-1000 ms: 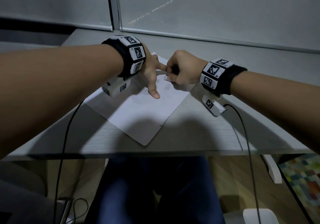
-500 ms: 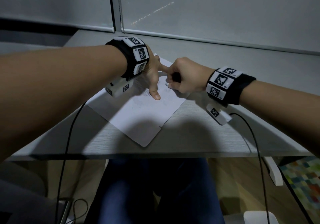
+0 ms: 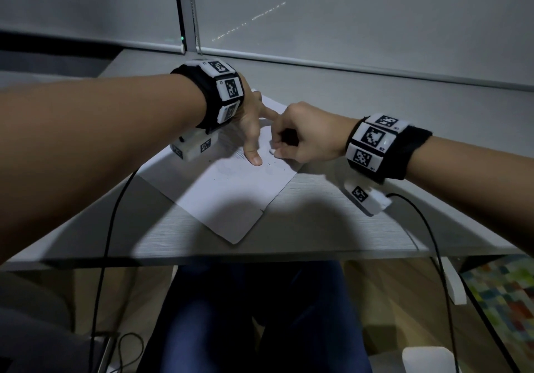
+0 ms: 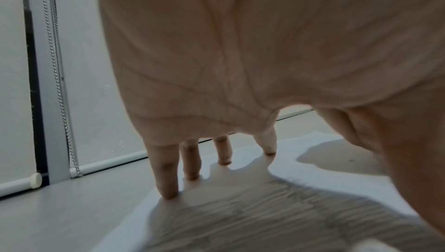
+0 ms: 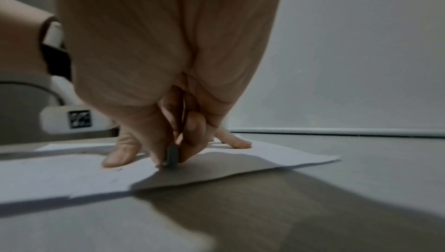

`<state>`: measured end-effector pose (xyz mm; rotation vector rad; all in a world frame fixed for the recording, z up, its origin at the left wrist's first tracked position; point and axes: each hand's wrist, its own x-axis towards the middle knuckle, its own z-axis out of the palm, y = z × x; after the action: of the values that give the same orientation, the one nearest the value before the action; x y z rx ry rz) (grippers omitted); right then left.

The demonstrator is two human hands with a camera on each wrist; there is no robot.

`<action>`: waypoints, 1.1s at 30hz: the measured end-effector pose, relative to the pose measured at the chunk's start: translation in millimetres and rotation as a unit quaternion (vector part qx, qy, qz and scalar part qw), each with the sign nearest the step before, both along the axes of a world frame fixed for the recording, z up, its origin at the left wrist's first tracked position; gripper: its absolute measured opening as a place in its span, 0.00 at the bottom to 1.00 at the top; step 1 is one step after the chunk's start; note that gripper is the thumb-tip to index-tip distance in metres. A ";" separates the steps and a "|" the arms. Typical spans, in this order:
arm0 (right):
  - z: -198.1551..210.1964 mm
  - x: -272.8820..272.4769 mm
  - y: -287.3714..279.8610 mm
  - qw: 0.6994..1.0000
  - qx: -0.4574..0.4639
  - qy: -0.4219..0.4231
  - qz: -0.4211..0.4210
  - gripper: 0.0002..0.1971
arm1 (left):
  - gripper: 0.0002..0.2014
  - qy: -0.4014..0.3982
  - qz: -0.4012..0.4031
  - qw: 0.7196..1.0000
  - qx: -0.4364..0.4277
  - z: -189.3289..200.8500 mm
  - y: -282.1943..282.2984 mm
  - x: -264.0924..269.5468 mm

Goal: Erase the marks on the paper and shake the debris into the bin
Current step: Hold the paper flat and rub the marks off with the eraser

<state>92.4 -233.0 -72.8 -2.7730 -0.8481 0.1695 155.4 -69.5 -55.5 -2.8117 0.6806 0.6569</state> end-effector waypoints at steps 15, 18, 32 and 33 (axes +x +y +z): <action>-5.2 15.6 -3.8 0.993 -0.014 -0.073 -0.090 0.07 | 0.78 0.020 -0.009 0.996 -0.082 -4.5 10.2 -11.5; -5.8 6.0 4.4 0.998 0.007 -0.046 -0.048 0.05 | 0.75 0.027 -0.027 0.995 -0.097 -12.8 10.1 -4.9; -7.1 7.1 13.6 0.998 0.015 -0.045 -0.039 0.06 | 0.64 0.029 -0.017 0.991 -0.130 -16.3 11.2 -1.3; -6.6 6.4 14.3 0.999 0.018 -0.038 -0.031 0.06 | 0.61 0.030 -0.015 0.991 -0.131 -15.3 11.3 -2.8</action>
<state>98.8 -218.6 -79.3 -2.7842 -0.7731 0.0387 152.7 -58.2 -70.8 -3.0219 0.8780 0.6967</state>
